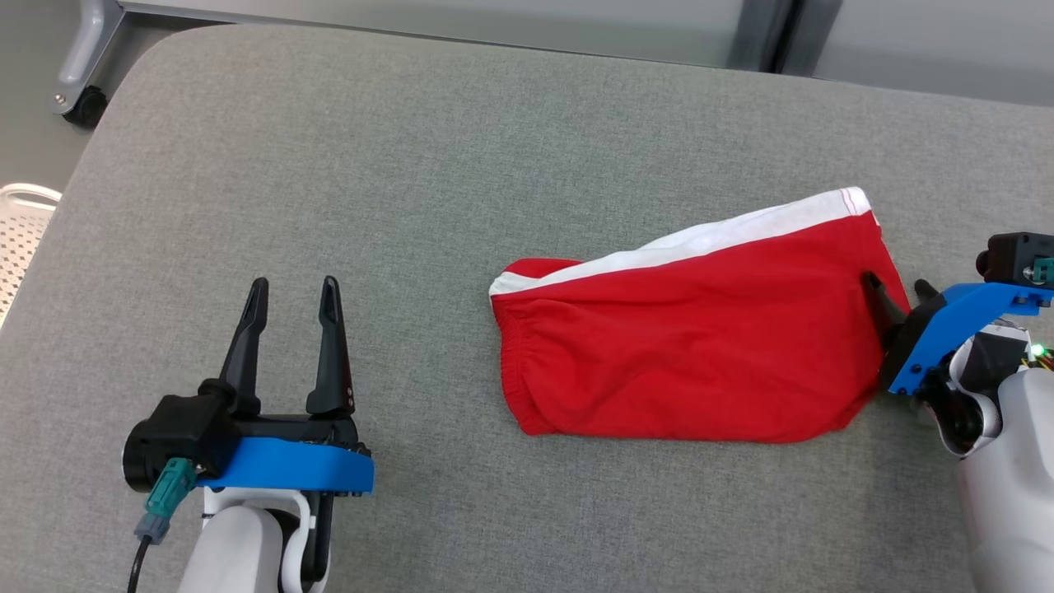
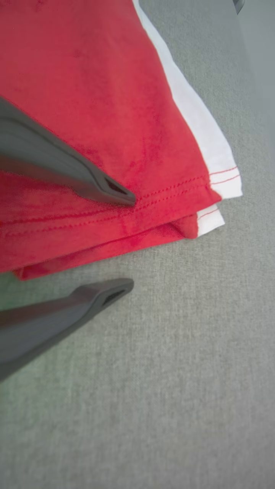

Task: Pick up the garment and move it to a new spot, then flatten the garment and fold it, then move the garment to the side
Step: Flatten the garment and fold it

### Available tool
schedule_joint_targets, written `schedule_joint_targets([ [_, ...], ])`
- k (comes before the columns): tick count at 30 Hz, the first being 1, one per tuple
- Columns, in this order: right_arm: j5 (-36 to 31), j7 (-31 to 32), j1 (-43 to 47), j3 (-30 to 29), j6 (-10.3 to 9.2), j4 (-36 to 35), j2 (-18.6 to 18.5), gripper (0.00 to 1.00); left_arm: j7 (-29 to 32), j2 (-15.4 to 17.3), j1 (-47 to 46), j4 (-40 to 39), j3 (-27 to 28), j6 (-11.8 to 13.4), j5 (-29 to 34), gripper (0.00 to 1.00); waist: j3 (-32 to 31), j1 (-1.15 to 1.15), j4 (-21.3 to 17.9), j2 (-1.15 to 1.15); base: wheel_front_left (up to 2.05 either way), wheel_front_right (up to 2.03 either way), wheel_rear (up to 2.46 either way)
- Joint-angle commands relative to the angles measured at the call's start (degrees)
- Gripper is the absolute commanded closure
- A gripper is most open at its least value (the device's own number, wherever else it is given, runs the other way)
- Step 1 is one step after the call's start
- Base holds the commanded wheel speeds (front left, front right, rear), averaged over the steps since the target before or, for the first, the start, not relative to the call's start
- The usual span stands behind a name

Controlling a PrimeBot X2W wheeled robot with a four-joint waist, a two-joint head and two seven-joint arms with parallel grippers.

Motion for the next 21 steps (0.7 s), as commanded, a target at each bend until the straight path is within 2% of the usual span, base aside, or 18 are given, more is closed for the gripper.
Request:
schedule_joint_targets([
  [1,-1.64,-0.02,-0.27,-0.79,0.01,1.27,0.57,0.00,-0.23,-0.20,0.47,0.01,0.24,-0.42,0.59,0.00,0.18,0.00,0.29,0.00,0.00,0.00,0.00],
  [3,-2.78,0.49,-0.65,-0.98,0.01,2.25,1.53,0.00,-0.24,-0.47,0.51,0.13,0.44,-0.86,0.87,0.00,0.33,0.00,0.49,0.00,0.00,0.00,0.00],
  [4,-3.14,0.96,-0.64,-0.62,0.02,2.60,2.06,0.12,-0.24,-0.57,0.49,0.18,0.54,-1.00,1.07,0.00,0.38,0.00,0.55,0.00,0.00,0.00,0.00],
  [5,-3.36,1.42,-0.54,-0.22,0.02,2.92,2.51,0.36,-0.24,-0.65,0.46,0.19,0.66,-1.20,1.17,0.00,0.40,0.00,0.60,0.00,0.00,0.00,0.00],
  [7,-3.56,1.58,-0.27,0.74,0.08,2.83,2.96,1.00,-0.24,-0.81,0.43,0.36,0.91,-1.39,1.19,0.00,0.34,0.00,0.64,0.00,0.00,0.00,0.00],
  [14,-3.21,0.69,1.25,2.11,0.02,0.76,1.77,1.00,-0.24,-1.11,0.85,1.13,1.37,-1.91,1.56,0.00,-0.86,0.00,-0.11,0.00,0.00,0.00,0.00],
  [21,-4.83,-0.68,4.91,-1.26,0.01,-6.09,-0.02,1.00,-0.25,-1.15,1.94,1.60,1.47,-2.27,2.11,0.00,-3.67,0.00,-1.63,0.00,0.00,0.00,0.00],
])
